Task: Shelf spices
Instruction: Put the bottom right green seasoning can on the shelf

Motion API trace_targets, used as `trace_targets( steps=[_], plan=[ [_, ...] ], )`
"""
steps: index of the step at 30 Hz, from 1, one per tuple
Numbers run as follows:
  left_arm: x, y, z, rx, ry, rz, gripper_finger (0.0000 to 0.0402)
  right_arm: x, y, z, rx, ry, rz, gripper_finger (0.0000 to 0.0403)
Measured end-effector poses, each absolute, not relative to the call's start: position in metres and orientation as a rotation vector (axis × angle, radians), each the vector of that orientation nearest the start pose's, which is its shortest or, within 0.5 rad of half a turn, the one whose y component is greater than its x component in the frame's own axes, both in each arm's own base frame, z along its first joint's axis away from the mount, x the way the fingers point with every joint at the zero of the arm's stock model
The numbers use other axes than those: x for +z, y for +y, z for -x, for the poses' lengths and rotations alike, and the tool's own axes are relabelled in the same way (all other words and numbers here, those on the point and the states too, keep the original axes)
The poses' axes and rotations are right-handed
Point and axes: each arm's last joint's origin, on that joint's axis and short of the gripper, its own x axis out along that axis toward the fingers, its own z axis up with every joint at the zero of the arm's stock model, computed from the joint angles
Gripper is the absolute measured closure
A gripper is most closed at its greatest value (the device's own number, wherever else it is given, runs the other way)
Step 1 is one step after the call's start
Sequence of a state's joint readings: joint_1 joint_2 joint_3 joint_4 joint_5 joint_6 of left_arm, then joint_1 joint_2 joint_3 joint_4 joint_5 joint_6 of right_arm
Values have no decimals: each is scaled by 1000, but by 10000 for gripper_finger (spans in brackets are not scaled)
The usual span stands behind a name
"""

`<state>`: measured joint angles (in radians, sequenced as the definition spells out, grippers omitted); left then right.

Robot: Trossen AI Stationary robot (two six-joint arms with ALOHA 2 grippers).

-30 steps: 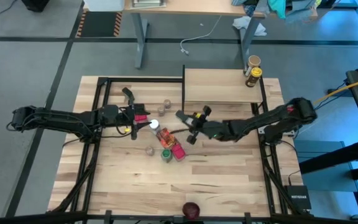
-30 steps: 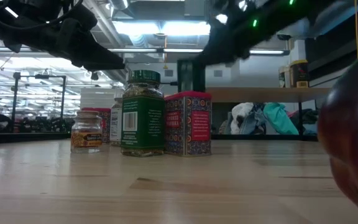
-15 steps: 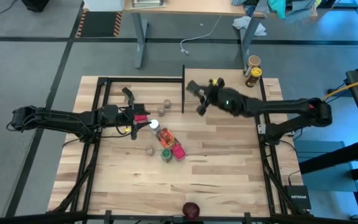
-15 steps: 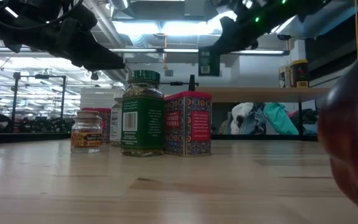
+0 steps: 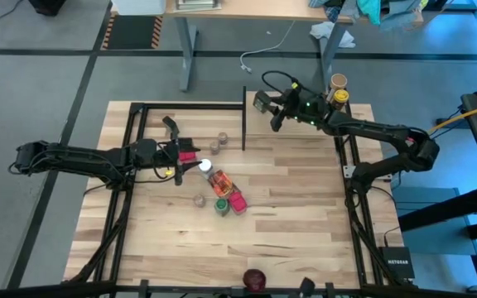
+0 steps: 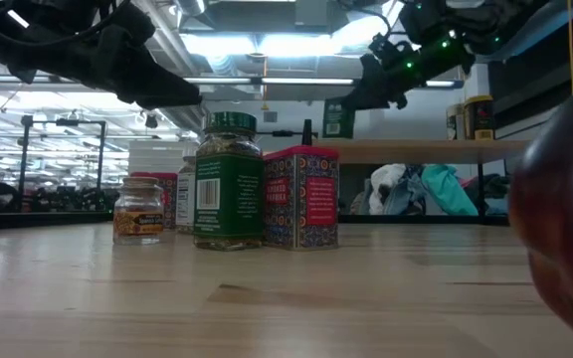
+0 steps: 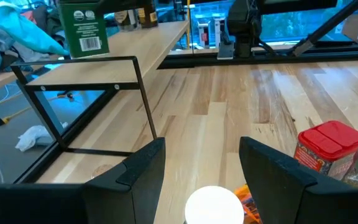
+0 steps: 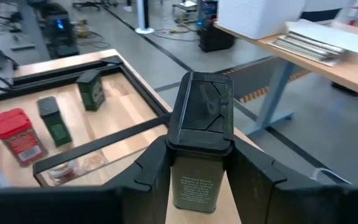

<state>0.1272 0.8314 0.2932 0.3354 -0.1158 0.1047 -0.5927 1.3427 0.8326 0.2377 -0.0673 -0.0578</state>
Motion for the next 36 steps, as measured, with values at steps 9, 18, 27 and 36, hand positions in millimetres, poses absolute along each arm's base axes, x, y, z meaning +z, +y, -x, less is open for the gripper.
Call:
trace_targets(
  steps=[9, 18, 27, 36],
  plan=[
    [205, 26, -176, 231, 218, -103, 202, 262, -171, -254, -625, 212, -129, 270],
    [205, 26, -176, 231, 218, -103, 202, 255, -173, -261, -693, 157, -258, 270],
    [205, 26, -176, 230, 218, -112, 202, 243, -171, -278, -747, 120, -229, 262],
    [205, 26, -176, 230, 219, -111, 202, 242, -172, -277, -767, 125, -233, 256]
  ],
)
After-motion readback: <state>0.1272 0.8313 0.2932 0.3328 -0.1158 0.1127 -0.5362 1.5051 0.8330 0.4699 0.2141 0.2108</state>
